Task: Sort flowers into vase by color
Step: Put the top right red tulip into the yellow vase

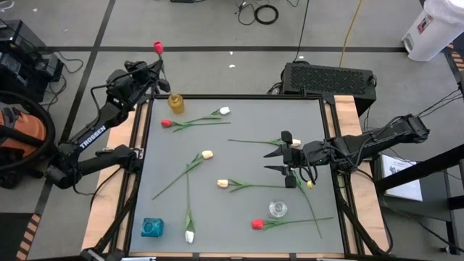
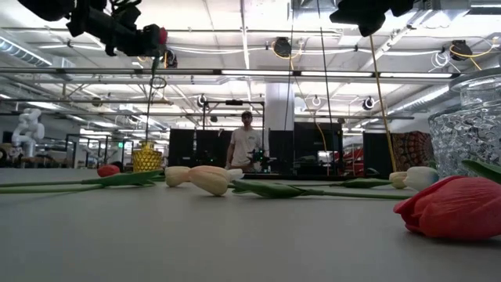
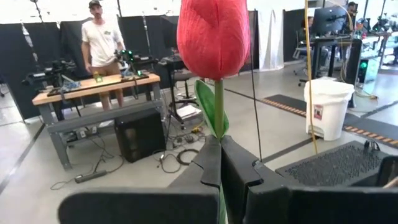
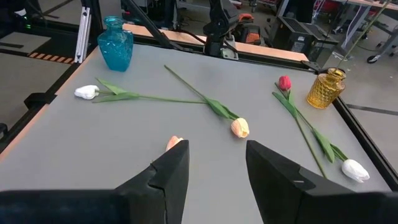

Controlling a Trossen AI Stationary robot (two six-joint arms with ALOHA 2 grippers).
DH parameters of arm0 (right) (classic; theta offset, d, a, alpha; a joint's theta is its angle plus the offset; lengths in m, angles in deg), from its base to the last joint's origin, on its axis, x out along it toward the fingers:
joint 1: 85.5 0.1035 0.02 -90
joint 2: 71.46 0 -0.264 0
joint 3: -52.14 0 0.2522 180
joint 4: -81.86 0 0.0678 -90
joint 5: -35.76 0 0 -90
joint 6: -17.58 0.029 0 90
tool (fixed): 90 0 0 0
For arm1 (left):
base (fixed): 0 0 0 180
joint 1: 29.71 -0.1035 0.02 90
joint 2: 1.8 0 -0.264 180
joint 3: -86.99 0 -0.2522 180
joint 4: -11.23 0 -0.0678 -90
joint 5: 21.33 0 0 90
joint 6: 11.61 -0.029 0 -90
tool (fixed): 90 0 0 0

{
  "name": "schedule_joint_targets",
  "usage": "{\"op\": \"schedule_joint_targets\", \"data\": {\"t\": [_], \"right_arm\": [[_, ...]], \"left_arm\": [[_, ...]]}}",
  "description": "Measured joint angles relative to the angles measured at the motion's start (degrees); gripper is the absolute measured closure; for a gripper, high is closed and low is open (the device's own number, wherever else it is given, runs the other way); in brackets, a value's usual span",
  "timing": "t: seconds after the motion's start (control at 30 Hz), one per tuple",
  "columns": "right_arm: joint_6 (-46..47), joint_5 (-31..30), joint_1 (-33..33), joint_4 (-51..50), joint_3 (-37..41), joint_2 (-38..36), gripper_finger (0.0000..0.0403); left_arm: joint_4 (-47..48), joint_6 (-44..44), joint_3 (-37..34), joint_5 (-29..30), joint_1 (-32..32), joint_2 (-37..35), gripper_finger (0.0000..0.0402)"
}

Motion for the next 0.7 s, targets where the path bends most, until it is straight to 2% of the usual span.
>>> {"op": "schedule_joint_targets", "data": {"t": [0.7], "right_arm": [[0.2,0.0,0.0,-0.2,0.0,0.0,0.0252]], "left_arm": [[-0.3,0.0,0.0,-0.3,0.0,5.9,0.0401]]}}
